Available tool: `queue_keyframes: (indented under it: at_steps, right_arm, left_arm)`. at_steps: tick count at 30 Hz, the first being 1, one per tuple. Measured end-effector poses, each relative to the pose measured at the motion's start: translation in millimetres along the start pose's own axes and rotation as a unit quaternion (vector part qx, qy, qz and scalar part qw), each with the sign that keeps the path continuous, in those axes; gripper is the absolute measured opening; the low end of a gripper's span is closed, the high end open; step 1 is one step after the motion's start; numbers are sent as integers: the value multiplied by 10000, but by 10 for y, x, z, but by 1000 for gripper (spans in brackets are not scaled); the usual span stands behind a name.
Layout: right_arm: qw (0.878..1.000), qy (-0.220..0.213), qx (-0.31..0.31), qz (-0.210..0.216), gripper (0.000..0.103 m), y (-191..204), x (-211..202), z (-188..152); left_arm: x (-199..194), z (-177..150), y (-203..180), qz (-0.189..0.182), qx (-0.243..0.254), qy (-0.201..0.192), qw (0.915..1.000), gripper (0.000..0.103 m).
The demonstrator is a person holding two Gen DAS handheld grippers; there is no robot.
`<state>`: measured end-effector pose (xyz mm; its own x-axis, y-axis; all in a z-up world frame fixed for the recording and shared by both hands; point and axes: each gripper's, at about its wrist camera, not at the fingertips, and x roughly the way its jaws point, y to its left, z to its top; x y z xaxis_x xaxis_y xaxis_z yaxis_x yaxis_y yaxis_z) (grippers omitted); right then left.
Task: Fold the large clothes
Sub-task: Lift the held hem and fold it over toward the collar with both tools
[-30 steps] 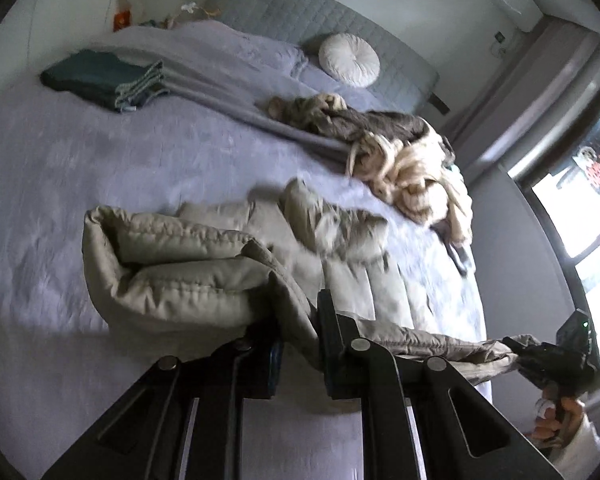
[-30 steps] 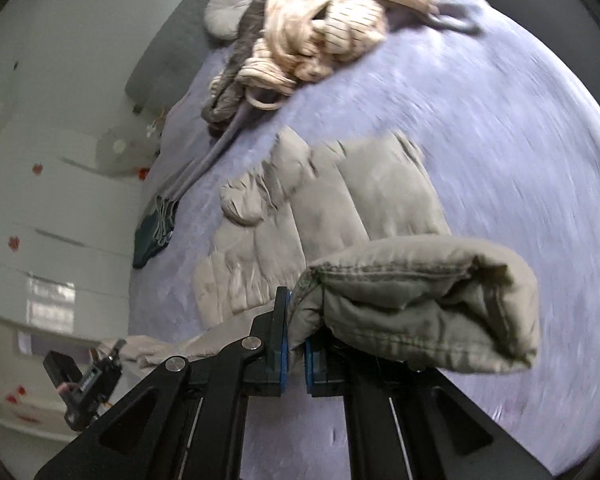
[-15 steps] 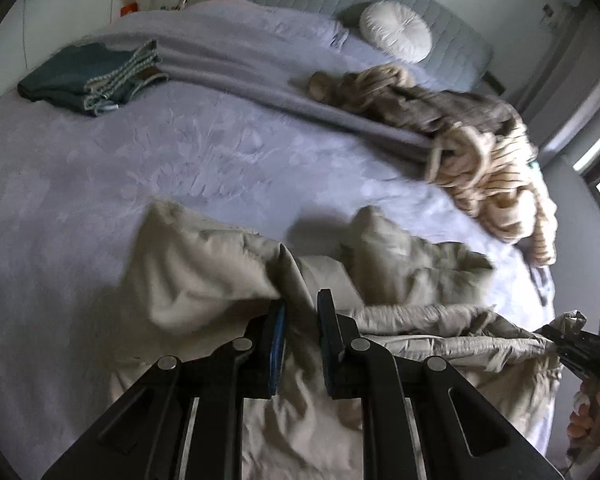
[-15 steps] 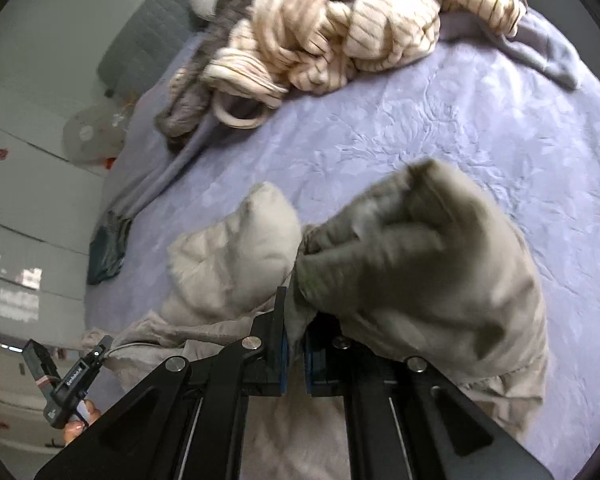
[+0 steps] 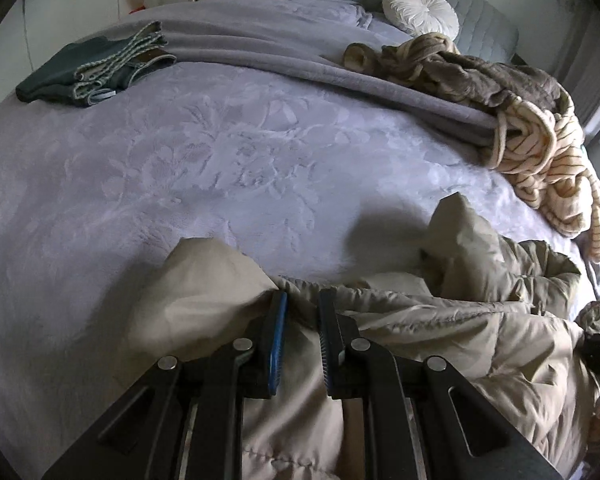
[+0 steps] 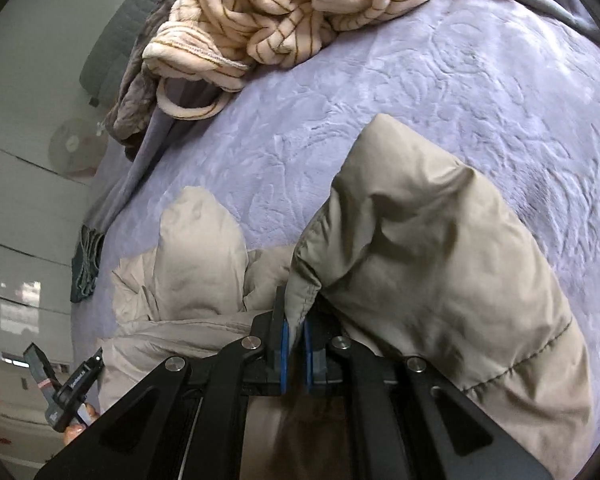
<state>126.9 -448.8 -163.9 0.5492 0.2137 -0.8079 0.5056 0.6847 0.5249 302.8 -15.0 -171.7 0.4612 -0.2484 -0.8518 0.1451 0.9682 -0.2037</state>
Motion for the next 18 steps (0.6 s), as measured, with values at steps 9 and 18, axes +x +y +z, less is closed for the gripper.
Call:
queue_keyframes:
  at_steps: [9,18]
  right_arm:
    - [9999,45,-8,102,13,15,-178,42]
    - [9993,-269,24,276,67,49,-556,-19]
  left_arm:
    - [-472,57,-45,65,283,-255,9993,50]
    - [-844,-110,-205,-38,572,-417,9975,94]
